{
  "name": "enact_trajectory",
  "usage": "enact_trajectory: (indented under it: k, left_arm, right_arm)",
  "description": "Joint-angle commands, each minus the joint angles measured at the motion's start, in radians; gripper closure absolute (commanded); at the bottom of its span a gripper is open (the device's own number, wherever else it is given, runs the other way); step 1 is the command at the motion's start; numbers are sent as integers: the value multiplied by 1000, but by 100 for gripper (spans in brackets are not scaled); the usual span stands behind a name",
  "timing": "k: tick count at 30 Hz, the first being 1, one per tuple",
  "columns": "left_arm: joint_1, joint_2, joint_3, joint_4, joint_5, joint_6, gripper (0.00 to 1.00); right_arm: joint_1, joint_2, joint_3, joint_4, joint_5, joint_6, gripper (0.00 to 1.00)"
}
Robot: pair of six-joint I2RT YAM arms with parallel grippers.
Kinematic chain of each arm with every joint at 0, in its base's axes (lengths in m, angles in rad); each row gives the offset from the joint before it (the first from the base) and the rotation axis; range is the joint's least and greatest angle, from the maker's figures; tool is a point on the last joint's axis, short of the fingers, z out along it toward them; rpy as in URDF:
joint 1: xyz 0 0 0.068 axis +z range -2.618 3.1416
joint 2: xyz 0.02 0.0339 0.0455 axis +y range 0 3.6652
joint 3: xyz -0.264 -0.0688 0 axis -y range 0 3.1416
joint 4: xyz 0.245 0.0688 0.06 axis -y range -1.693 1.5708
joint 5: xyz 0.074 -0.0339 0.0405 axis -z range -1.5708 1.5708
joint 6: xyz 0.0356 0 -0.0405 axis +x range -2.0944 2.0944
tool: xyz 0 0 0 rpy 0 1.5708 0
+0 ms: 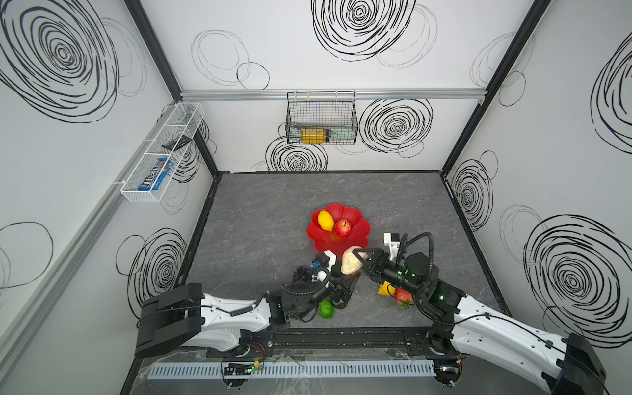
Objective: Place and organize the fake fruits in the fruit bowl
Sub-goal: 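Hold the cream fruit up with the right gripper while the left gripper grasps it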
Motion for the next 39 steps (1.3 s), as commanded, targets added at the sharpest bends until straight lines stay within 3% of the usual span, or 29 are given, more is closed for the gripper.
enact_trajectory:
  k: [1, 7, 14, 27, 31, 38, 39]
  left_arm:
    - [2, 16, 25, 91, -25, -2, 10]
    - [17, 36, 20, 130, -12, 2, 17]
    - [32, 47, 22, 144, 14, -4, 18]
    - [58, 43, 16, 124, 49, -11, 38]
    - [68, 29, 15, 97, 60, -20, 41]
    - [93, -6, 7, 31, 77, -30, 41]
    - [99, -12, 8, 17, 83, -33, 41]
  right_arm:
    - [12, -9, 5, 60, 14, 16, 33]
    - [34, 0, -2, 76, 21, 21, 33]
    - [49, 19, 1, 86, 18, 22, 33]
    - [50, 14, 8, 39, 38, 9, 32]
    - [50, -2, 22, -8, 63, -13, 25]
    - [47, -23, 72, -149, 112, -91, 0]
    - [47, -29, 71, -158, 122, -99, 2]
